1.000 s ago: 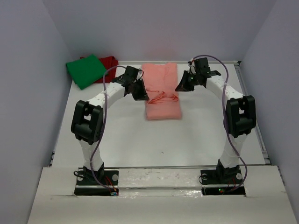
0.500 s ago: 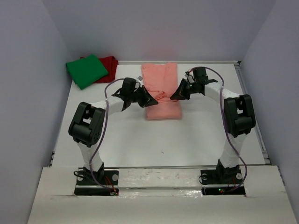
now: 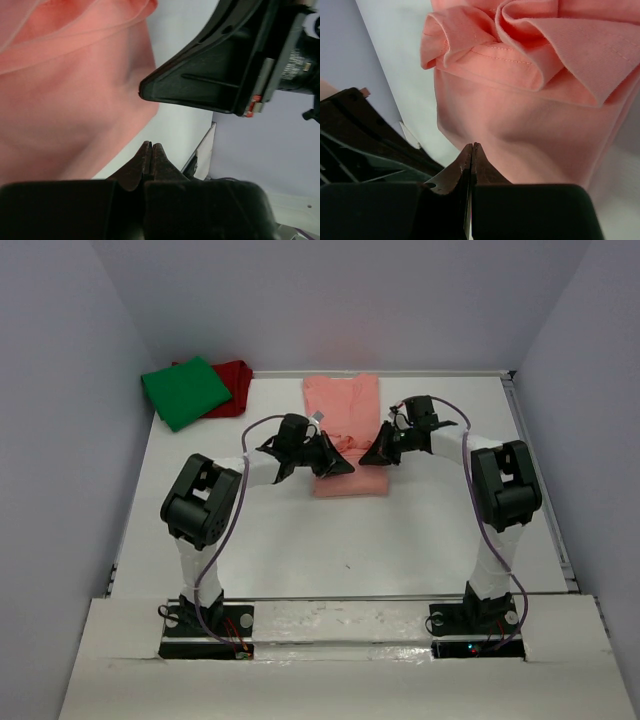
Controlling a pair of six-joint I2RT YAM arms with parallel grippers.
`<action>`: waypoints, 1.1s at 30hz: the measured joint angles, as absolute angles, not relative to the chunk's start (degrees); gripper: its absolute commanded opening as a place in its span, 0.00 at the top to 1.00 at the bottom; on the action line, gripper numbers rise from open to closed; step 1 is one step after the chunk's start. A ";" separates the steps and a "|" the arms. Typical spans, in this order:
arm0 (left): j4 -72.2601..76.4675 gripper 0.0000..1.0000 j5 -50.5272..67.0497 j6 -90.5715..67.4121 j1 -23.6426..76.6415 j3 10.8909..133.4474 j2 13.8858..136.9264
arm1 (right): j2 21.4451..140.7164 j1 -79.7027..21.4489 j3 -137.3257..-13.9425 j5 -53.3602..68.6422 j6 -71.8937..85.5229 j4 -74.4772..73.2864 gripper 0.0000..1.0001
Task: Fold and stack the t-shirts
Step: Fold the folded rectangular tshirt in 1/3 of the way
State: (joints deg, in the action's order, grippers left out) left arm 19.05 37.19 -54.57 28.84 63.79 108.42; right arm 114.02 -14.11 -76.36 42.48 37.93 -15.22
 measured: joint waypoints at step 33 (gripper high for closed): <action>12.99 1.00 35.48 -55.20 28.77 62.28 114.85 | 121.43 -22.57 -78.98 37.28 36.80 -11.64 1.00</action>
